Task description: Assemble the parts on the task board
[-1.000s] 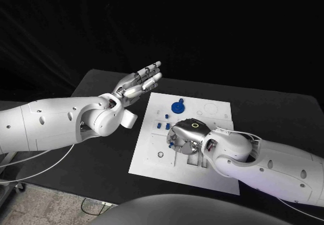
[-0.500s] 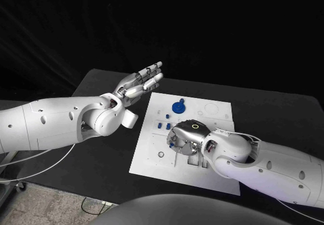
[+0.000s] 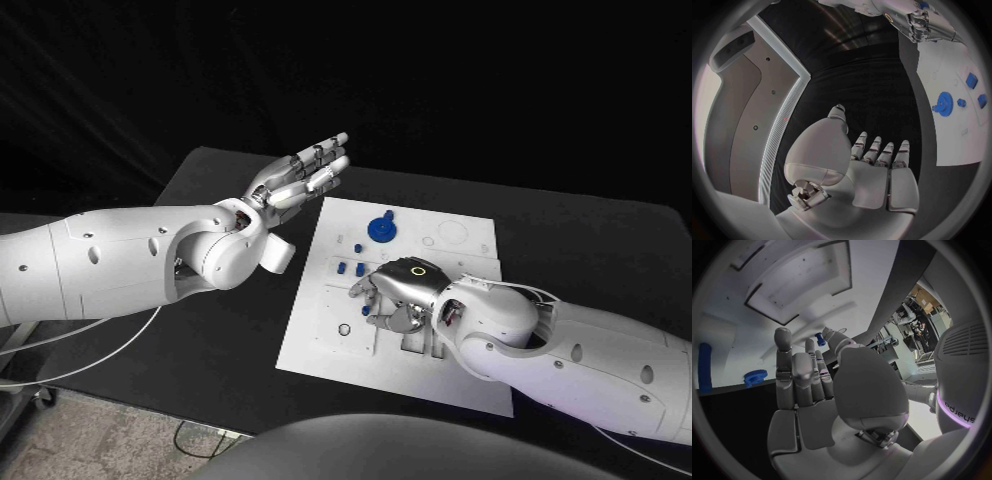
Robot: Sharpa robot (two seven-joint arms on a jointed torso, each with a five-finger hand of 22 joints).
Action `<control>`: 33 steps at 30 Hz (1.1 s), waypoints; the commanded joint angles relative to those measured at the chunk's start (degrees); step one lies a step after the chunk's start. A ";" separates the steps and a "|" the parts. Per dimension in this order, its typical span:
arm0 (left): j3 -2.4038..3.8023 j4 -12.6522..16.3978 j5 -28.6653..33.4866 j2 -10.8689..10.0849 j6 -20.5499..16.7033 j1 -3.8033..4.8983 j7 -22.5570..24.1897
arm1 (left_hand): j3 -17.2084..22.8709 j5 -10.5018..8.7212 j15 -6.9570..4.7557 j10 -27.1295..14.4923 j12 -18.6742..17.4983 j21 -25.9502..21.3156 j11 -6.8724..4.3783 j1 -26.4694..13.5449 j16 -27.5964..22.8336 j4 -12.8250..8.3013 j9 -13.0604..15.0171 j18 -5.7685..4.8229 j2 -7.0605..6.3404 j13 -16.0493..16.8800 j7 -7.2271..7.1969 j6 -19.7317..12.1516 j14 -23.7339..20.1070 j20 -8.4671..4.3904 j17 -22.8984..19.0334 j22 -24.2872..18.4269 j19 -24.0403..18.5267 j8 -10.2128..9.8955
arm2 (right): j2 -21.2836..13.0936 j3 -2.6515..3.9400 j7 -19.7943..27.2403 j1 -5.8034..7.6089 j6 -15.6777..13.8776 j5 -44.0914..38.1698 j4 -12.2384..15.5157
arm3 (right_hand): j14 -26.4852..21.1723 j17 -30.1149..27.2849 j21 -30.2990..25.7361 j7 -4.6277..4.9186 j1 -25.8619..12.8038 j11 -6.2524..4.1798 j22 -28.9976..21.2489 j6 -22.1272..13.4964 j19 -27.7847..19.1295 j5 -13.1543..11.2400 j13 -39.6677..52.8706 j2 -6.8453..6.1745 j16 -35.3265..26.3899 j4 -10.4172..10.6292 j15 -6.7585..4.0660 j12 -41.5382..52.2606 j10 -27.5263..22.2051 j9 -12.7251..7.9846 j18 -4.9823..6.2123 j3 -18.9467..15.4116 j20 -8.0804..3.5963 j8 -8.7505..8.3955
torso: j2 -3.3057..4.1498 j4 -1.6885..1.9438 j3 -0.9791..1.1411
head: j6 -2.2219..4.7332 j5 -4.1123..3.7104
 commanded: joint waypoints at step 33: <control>0.01 -0.47 0.10 0.52 1.43 -0.04 0.08 | -0.89 0.66 0.47 -0.01 0.64 0.20 0.60 0.71 0.34 -0.04 0.11 0.37 1.12 0.09 0.86 0.25 0.07 0.11 0.10 0.98 0.14 0.13 | -14.69 0.38 -6.78 9.13 4.99 4.74 5.04 | 1.53 1.95 2.34 4.71 0.37 0.39 2.50 4.57 2.72 -3.52 1.26 0.64 2.70 5.44 0.84 6.01 -3.14 -1.41 0.48 -6.55 0.99 2.10 | -0.02 0.01 0.00 | 0.00 -1.52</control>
